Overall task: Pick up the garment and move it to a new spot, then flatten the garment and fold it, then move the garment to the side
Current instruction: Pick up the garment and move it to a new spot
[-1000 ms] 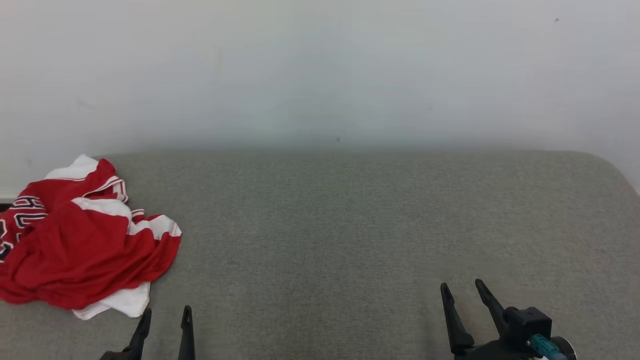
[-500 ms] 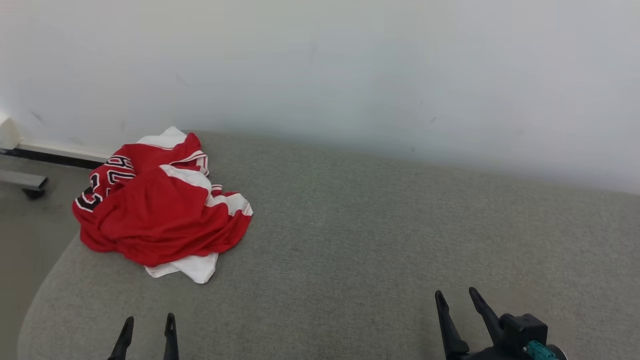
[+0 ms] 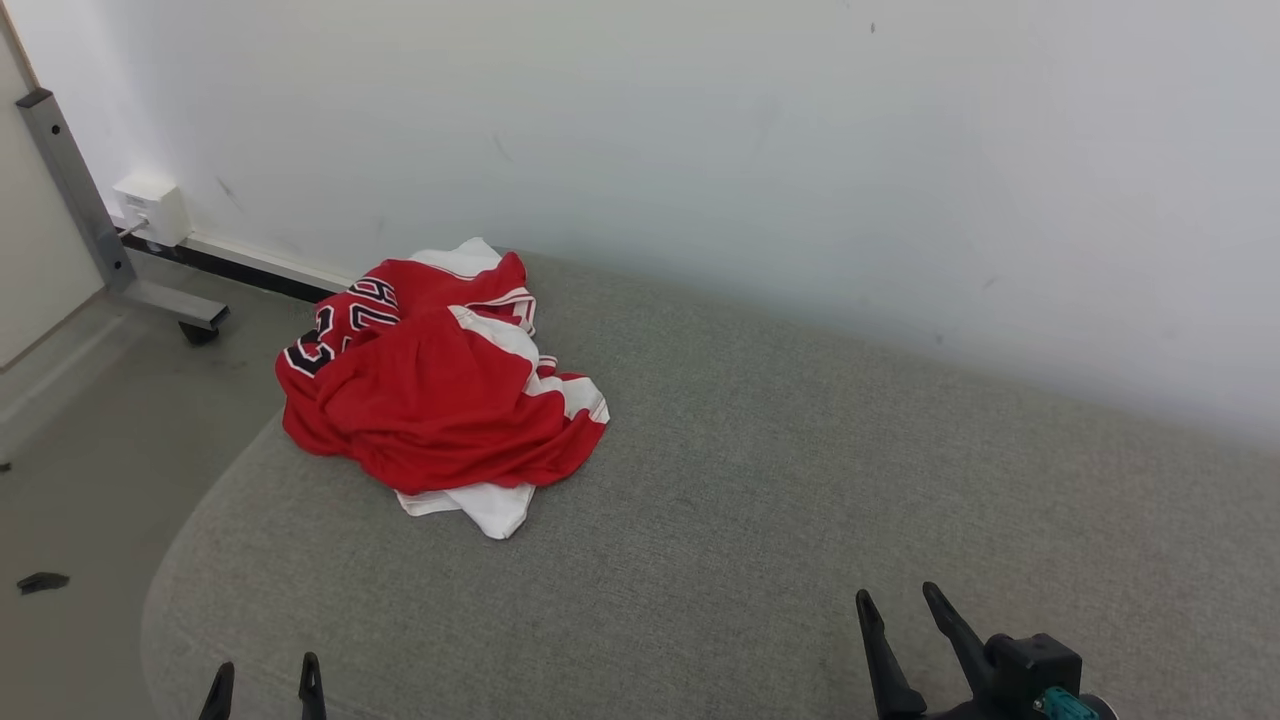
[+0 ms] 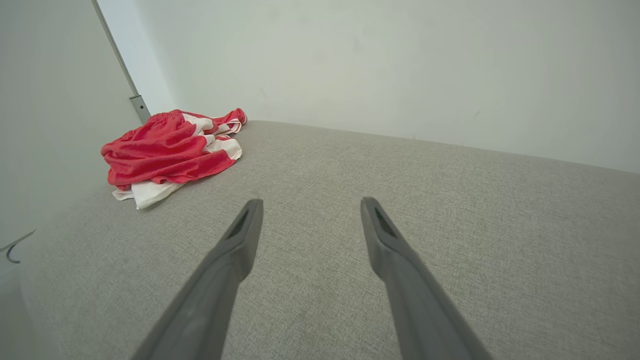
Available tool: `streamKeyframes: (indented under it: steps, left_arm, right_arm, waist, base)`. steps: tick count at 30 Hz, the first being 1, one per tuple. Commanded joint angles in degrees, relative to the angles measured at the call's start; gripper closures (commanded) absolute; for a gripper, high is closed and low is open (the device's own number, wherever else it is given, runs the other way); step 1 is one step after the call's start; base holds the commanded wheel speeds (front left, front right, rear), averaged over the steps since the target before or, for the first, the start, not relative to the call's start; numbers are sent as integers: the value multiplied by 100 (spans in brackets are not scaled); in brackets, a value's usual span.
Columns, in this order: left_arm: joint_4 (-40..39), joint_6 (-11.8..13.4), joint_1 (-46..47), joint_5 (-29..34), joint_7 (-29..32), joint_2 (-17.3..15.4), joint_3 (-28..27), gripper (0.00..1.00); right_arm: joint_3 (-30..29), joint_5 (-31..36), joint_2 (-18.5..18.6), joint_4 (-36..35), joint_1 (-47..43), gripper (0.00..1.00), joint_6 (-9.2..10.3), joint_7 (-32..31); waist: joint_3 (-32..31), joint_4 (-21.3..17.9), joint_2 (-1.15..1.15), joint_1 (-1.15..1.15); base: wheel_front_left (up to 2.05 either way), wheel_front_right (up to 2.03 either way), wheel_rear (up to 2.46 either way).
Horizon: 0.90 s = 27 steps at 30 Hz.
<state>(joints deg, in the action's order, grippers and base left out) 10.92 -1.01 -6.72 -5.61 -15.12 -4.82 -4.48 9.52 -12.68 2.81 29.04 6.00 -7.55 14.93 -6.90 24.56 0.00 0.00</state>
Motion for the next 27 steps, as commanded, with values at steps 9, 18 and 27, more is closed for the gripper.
streamKeyframes:
  steps: [9,18,27]
  left_arm:
    - [-18,86,-27,-51,55,-49,-7,0]
    - [531,-46,981,-478,571,-142,-141,0]
    - [1788,-327,2768,-1125,1258,-506,-415,0]
  right_arm:
    - [15,-37,11,21,-30,0,13,33]
    - [93,184,12,-64,89,0,13,-17]
    - [275,608,16,-548,441,0,13,-382]
  waist:
    - [28,-33,0,0]
    - [355,-375,0,0]
    - [1241,-1042,0,0]
  base:
    - [0,0,0]
    - [0,0,0]
    - [0,0,0]
